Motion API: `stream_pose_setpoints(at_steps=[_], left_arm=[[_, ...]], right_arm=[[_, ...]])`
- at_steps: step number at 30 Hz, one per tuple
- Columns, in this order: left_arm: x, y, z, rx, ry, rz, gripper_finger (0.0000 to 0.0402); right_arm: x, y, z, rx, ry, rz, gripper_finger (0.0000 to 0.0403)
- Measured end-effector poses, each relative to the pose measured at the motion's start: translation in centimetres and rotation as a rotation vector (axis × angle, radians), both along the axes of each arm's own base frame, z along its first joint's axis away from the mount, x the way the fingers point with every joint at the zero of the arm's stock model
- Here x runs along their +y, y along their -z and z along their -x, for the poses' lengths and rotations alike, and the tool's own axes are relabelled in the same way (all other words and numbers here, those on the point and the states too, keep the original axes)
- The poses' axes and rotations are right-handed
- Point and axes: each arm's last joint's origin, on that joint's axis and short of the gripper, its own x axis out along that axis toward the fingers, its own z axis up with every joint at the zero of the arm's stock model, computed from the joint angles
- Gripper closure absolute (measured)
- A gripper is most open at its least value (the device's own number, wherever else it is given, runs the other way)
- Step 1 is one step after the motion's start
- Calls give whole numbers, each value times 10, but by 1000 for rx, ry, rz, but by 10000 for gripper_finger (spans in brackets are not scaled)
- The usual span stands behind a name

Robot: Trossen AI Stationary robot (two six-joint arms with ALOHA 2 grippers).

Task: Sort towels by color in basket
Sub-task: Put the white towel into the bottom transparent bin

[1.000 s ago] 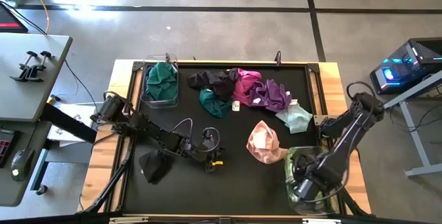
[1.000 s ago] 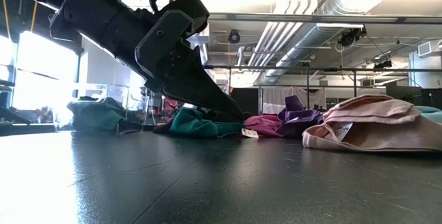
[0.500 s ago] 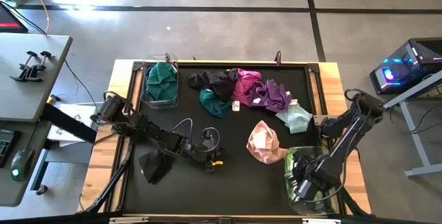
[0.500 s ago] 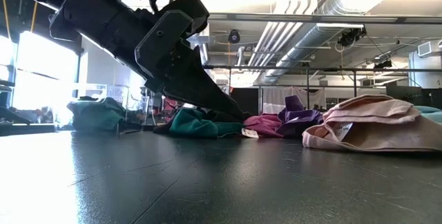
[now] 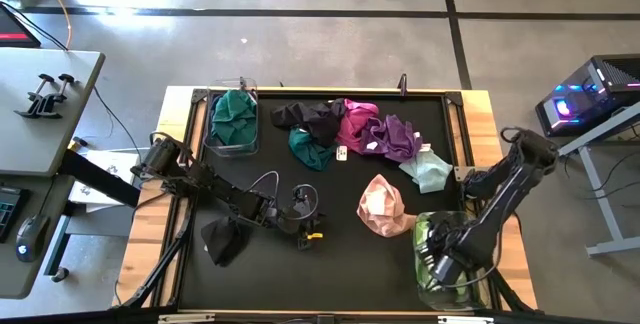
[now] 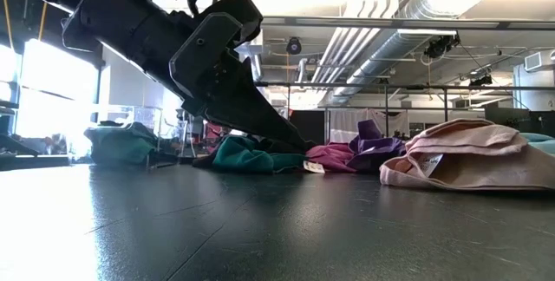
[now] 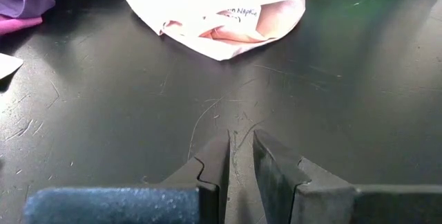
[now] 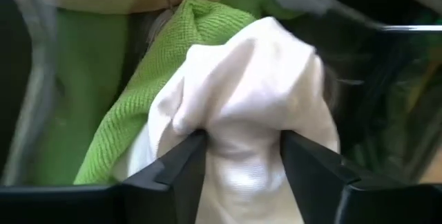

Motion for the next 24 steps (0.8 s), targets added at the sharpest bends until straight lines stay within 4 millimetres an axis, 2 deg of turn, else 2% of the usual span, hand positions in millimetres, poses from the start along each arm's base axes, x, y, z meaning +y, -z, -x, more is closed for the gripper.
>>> stream_pose_setpoints(at_steps=[4,7,10,16,21,24], left_arm=[[0,0,0,0,0,0,348],[0,0,0,0,0,0,348],[0,0,0,0,0,0,348],[0,0,0,0,0,0,348],[0,0,0,0,0,0,348],[0,0,0,0,0,0,348]], right_arm=[[3,-25,4,-47,-16,14,173],[7,-39,6,-57,16,9,162],[9,-41,8,-89,43,16,160],[14,-14,5,-154,76,-67,186],[8,25,7,-188,122,-115,249],[3,38,11,-189,126,-114,292]])
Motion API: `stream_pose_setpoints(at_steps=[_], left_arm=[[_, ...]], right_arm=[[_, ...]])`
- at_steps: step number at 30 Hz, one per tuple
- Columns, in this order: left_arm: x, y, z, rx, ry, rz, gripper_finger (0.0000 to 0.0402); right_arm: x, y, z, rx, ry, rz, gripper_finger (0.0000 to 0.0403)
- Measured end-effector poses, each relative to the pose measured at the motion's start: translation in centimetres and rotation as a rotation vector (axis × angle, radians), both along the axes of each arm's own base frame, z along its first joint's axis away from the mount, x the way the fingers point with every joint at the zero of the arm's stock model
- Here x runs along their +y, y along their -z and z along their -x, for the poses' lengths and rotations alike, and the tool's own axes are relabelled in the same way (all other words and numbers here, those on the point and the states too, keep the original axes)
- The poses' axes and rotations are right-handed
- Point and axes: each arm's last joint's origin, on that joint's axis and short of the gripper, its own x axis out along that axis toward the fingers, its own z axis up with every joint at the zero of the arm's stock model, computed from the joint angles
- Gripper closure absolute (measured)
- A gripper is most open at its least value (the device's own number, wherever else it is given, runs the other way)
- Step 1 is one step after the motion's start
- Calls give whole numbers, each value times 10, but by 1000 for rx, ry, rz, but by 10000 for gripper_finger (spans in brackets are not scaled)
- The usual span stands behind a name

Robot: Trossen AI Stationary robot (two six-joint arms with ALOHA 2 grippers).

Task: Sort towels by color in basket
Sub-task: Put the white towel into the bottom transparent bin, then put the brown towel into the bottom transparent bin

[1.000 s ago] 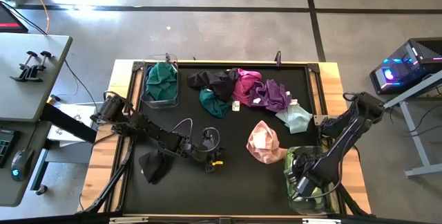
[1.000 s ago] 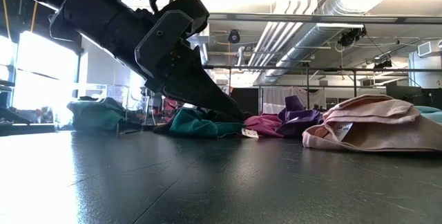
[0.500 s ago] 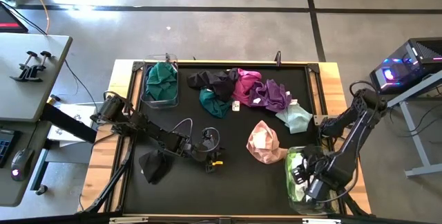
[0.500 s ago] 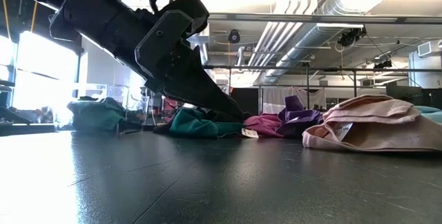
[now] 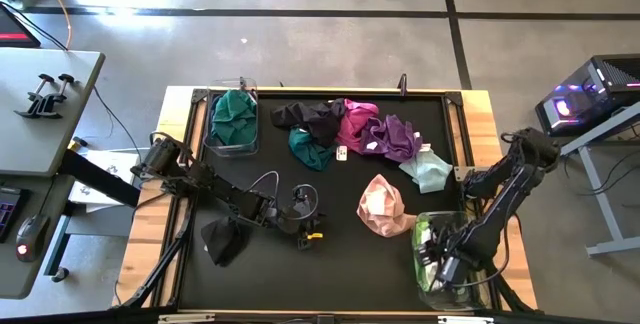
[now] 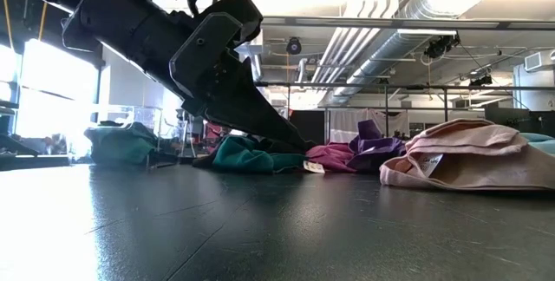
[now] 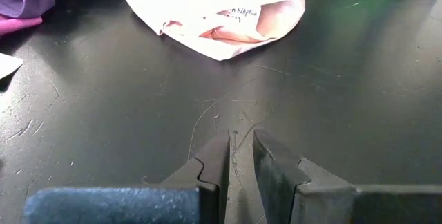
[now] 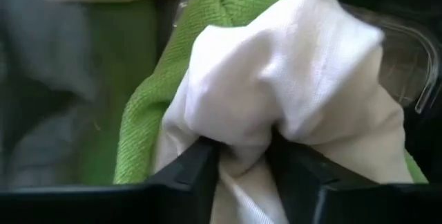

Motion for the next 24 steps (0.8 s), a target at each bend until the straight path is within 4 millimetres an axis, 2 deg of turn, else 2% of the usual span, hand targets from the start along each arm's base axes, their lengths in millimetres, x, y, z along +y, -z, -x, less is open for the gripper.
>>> stream_pose_setpoints(at_steps=[5,10,14,19,24], left_arm=[[0,0,0,0,-1,1,348],[0,0,0,-1,-1,2,348],[0,0,0,-1,-1,2,348],[0,0,0,-1,-1,3,348],[0,0,0,-1,-1,3,348]], right_arm=[[0,-8,0,20,-17,35,340],[6,-34,-4,36,-95,60,340],[6,-57,-4,73,-109,115,307],[7,-83,-5,86,-142,136,239],[6,-88,-5,83,-137,154,201]])
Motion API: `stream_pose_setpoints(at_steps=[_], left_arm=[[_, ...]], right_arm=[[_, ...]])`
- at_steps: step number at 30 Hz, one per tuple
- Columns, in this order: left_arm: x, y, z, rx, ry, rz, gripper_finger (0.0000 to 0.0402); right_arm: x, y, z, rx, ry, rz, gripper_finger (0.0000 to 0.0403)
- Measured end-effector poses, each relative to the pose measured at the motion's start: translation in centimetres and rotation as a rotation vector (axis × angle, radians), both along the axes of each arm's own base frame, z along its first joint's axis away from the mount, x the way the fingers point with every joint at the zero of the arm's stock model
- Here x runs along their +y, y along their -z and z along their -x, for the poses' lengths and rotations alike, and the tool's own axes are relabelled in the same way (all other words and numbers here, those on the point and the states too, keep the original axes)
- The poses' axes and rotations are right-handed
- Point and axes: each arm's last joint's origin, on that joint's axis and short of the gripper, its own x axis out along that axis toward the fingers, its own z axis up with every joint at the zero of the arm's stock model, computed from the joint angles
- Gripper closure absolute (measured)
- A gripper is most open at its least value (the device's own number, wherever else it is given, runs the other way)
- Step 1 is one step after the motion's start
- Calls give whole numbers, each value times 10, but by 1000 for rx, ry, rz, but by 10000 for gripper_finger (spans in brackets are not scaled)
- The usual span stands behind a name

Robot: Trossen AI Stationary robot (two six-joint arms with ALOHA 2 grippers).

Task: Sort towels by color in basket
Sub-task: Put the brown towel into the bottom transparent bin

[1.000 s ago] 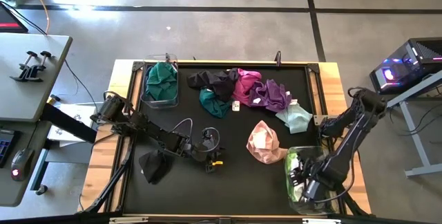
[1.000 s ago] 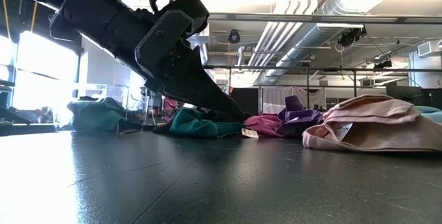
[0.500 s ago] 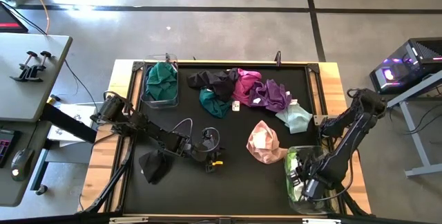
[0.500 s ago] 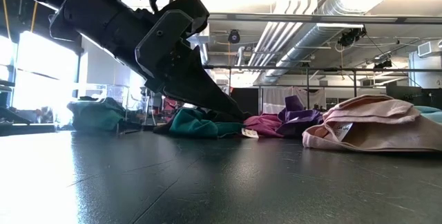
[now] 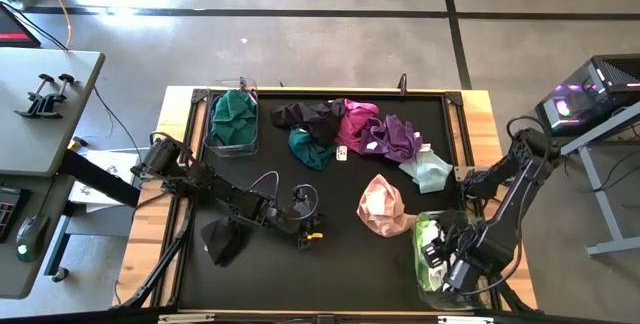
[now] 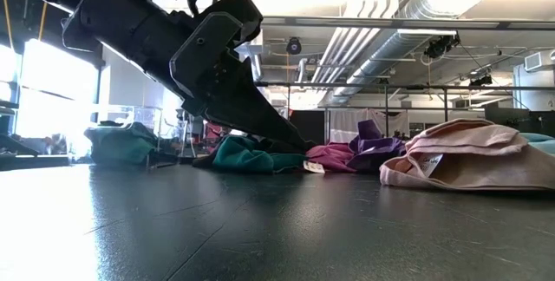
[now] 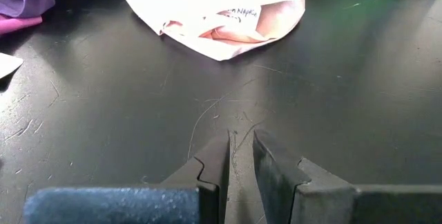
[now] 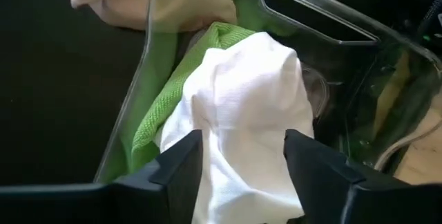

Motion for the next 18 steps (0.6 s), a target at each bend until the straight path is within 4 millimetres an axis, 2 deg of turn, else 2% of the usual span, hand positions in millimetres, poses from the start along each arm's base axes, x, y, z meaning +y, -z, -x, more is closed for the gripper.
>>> stream_pose_setpoints(at_steps=[3,10,16,18], left_arm=[[0,0,0,0,0,0,348],[0,0,0,-1,0,1,348],[0,-2,-1,-22,0,8,348],[0,-2,-2,-29,0,10,348]], right_arm=[[1,0,-4,-105,-47,32,200],[15,-9,-24,-332,-322,28,199],[19,-19,-56,-557,-638,224,199],[18,-23,-68,-602,-695,296,199]])
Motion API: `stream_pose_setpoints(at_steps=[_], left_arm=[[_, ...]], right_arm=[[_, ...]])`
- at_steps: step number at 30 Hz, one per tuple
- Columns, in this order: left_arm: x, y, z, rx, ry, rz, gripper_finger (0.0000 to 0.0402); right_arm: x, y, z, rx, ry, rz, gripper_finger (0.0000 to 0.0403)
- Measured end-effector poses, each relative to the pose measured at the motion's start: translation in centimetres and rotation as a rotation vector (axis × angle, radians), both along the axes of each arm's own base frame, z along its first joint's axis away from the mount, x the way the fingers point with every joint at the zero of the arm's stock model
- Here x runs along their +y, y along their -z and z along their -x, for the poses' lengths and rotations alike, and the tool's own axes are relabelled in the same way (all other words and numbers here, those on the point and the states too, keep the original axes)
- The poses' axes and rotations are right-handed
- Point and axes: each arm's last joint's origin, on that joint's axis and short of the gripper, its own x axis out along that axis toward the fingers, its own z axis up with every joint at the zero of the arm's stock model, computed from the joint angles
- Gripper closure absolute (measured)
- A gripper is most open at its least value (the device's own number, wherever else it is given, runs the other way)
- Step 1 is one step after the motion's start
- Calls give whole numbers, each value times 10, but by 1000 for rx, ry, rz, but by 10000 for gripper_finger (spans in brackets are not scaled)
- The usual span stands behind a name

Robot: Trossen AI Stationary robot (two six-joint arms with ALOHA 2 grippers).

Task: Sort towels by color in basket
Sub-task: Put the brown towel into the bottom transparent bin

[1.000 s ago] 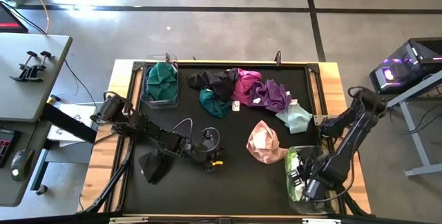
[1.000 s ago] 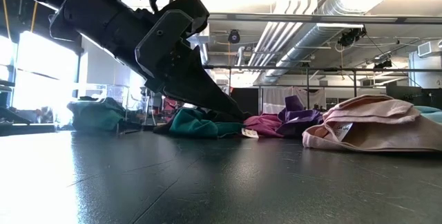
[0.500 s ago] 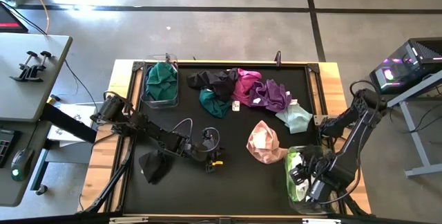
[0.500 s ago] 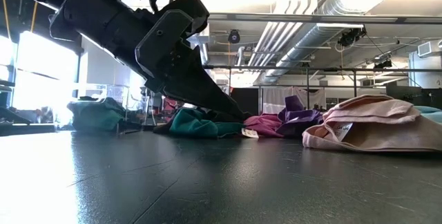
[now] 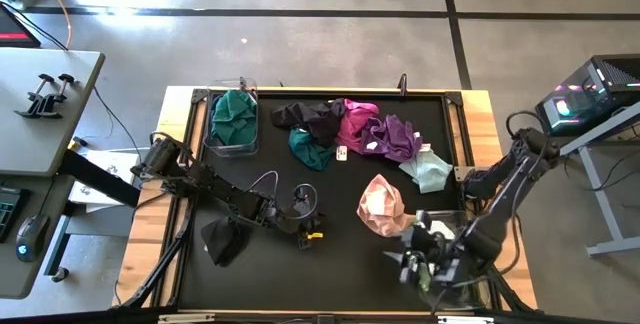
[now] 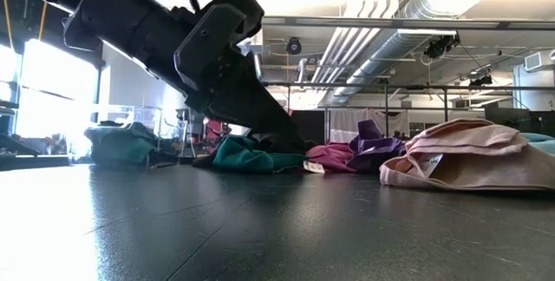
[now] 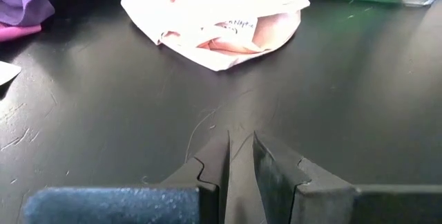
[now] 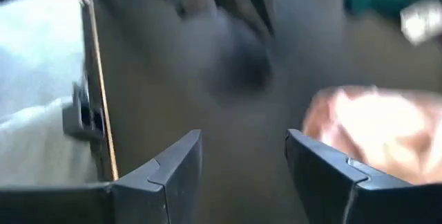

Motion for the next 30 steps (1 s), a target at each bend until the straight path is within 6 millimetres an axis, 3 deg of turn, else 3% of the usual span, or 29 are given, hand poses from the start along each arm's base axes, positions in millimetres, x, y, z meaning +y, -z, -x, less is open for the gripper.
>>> stream_pose_setpoints(at_steps=[4,14,18,26,30], left_arm=[[0,0,0,-1,0,0,348],[0,0,0,6,1,-3,348],[0,1,0,9,0,-4,348],[0,1,0,9,0,-4,348],[0,1,0,9,0,-3,348]], right_arm=[[-19,2,-27,15,17,60,199],[-91,19,-78,292,43,26,155],[-103,43,-90,427,75,18,151],[-103,110,-107,729,85,-1,151],[-108,133,-112,837,93,-31,171]])
